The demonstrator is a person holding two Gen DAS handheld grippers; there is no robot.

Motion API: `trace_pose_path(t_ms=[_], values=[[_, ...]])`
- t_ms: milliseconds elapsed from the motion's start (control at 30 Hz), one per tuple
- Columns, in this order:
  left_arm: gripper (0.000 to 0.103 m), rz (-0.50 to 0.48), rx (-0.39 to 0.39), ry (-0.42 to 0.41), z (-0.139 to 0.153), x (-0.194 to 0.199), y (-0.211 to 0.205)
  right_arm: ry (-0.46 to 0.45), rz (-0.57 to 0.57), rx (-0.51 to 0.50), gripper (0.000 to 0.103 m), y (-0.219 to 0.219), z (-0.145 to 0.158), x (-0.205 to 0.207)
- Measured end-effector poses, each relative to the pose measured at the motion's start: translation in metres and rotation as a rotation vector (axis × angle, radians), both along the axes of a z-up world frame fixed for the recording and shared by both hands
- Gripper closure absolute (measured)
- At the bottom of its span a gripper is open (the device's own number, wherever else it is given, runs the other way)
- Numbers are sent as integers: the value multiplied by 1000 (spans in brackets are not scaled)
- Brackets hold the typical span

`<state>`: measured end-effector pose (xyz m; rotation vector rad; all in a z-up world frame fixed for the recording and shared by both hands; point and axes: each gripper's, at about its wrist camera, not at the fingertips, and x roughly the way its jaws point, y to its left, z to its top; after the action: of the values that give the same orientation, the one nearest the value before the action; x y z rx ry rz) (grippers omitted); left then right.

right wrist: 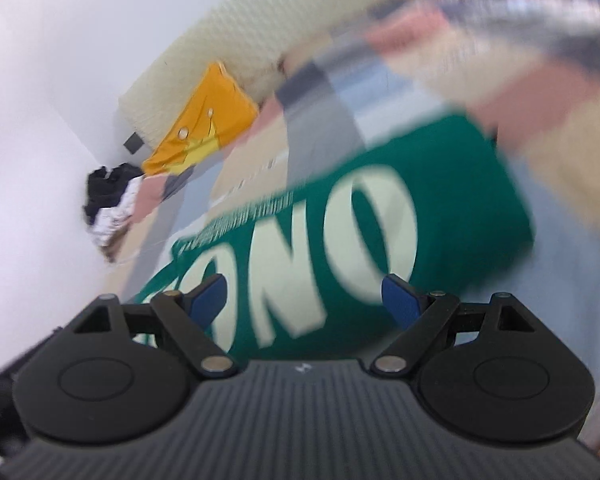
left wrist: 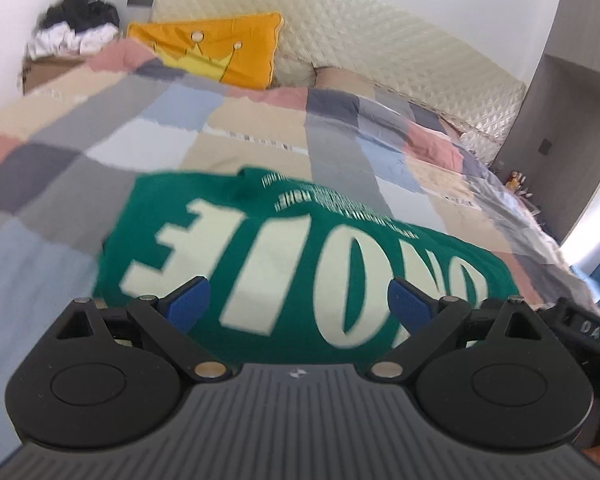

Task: Fold large clothes
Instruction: 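Grasp the rolled hoodie ends with both grippers and lift it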

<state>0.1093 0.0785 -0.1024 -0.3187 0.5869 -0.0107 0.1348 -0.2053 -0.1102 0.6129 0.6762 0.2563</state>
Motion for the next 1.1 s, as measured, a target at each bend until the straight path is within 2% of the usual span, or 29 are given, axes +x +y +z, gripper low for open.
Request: trace_pose_path(t_ms=[100, 300, 433, 500, 600, 700, 833, 967, 1100], values=[[5, -8, -46, 26, -8, 0, 1, 89, 25, 119, 17, 0, -18, 4], [5, 18, -105, 91, -24, 10, 6, 185, 50, 256, 17, 7, -45, 16], [5, 41, -127, 163, -34, 21, 13, 211, 36, 318, 15, 12, -57, 21], [5, 57, -153, 179, -39, 23, 19, 211, 40, 381, 15, 13, -61, 24], [5, 71, -214, 201, -44, 27, 29, 219, 70, 473, 0, 10, -66, 28], [5, 93, -238, 216, -47, 29, 37, 224, 58, 469, 0, 12, -67, 31], [5, 125, -289, 221, -52, 31, 46, 280, -13, 472, 0, 10, -80, 38], [4, 139, -431, 209, -63, 31, 59, 309, -51, 546, 0, 13, -94, 54], [1, 153, -628, 195, -79, 32, 71, 294, -60, 623, 0, 18, -96, 68]])
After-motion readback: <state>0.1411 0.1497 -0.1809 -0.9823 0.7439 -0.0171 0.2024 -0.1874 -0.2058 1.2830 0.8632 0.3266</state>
